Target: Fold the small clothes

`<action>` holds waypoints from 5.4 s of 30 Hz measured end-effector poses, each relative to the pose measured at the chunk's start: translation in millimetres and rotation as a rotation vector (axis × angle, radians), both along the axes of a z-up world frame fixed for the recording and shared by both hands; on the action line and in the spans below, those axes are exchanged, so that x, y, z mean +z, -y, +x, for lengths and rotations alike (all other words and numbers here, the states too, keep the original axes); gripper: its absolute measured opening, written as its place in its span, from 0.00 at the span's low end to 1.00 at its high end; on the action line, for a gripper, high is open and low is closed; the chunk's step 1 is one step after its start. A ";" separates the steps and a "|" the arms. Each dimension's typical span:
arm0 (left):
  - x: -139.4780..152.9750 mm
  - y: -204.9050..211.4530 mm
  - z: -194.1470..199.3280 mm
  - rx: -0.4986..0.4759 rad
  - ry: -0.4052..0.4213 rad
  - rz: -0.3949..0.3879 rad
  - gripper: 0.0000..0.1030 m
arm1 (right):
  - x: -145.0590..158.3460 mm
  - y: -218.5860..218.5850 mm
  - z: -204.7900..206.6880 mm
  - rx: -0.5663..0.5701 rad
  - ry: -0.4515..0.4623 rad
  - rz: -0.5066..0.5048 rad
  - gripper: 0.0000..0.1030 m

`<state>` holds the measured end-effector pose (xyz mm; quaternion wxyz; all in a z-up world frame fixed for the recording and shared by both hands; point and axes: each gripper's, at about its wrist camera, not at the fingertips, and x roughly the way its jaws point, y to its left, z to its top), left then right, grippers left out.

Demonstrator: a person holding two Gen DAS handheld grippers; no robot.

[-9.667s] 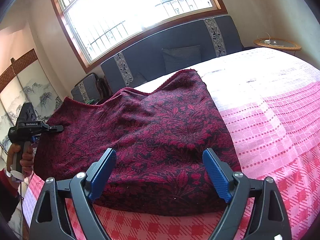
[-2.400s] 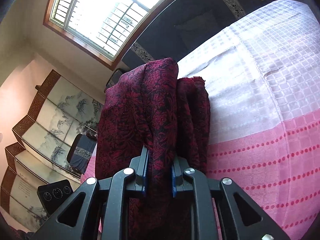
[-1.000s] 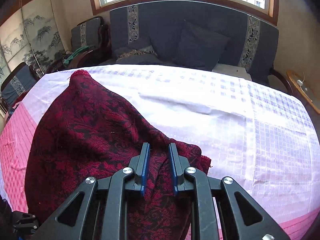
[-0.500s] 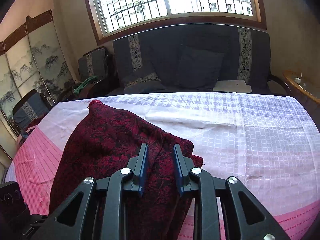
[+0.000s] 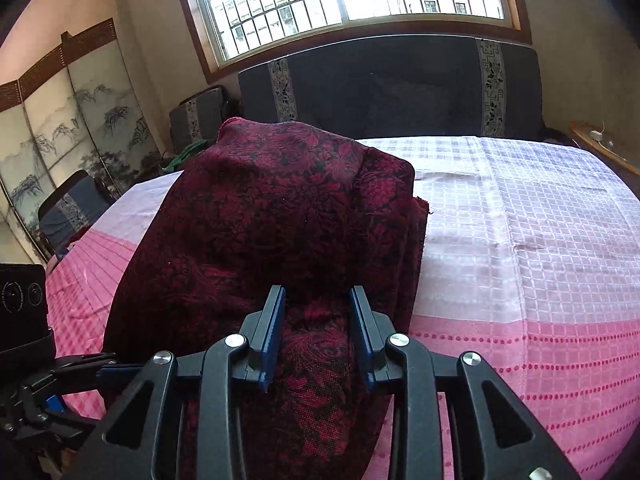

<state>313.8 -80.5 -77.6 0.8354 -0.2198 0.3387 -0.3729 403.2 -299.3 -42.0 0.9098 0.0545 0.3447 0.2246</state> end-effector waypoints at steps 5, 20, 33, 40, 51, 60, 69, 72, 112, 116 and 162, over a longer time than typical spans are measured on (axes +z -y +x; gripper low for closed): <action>12.6 14.2 -15.1 0.051 0.073 0.119 0.68 | 12.7 15.0 -24.6 -0.100 0.043 0.066 0.38; 37.0 23.6 -64.1 0.214 0.248 0.379 0.81 | 10.0 26.2 -131.5 -0.189 0.098 0.114 0.60; 39.7 16.8 -74.8 0.288 0.304 0.508 0.89 | 2.1 23.7 -137.0 -0.215 0.075 0.126 0.68; 40.1 2.5 -71.8 0.375 0.305 0.534 0.95 | 0.4 29.8 -135.4 -0.252 0.063 0.138 0.72; 44.0 -66.6 -26.7 0.364 0.146 0.355 0.95 | 0.5 30.7 -136.4 -0.269 0.066 0.130 0.83; 61.3 -104.4 73.1 0.264 0.073 0.284 0.94 | 4.2 32.4 -143.0 -0.278 0.110 0.159 0.83; 37.8 -118.5 180.0 0.217 -0.078 0.186 0.92 | 50.4 -17.0 -114.6 -0.019 0.188 0.105 0.83; 31.2 -96.1 194.7 0.175 -0.042 0.276 0.92 | 37.8 -25.6 -91.2 0.010 0.144 0.067 0.83; 26.3 -6.6 13.3 0.277 0.210 0.473 0.66 | -15.1 29.6 -96.7 -0.012 -0.085 0.073 0.27; 26.3 -19.3 9.4 0.288 0.191 0.371 0.66 | -18.1 82.1 -101.0 -0.026 -0.132 0.410 0.32; 15.6 -48.3 -23.3 0.345 0.116 0.200 0.69 | -3.7 63.9 -81.2 -0.027 -0.168 0.431 0.13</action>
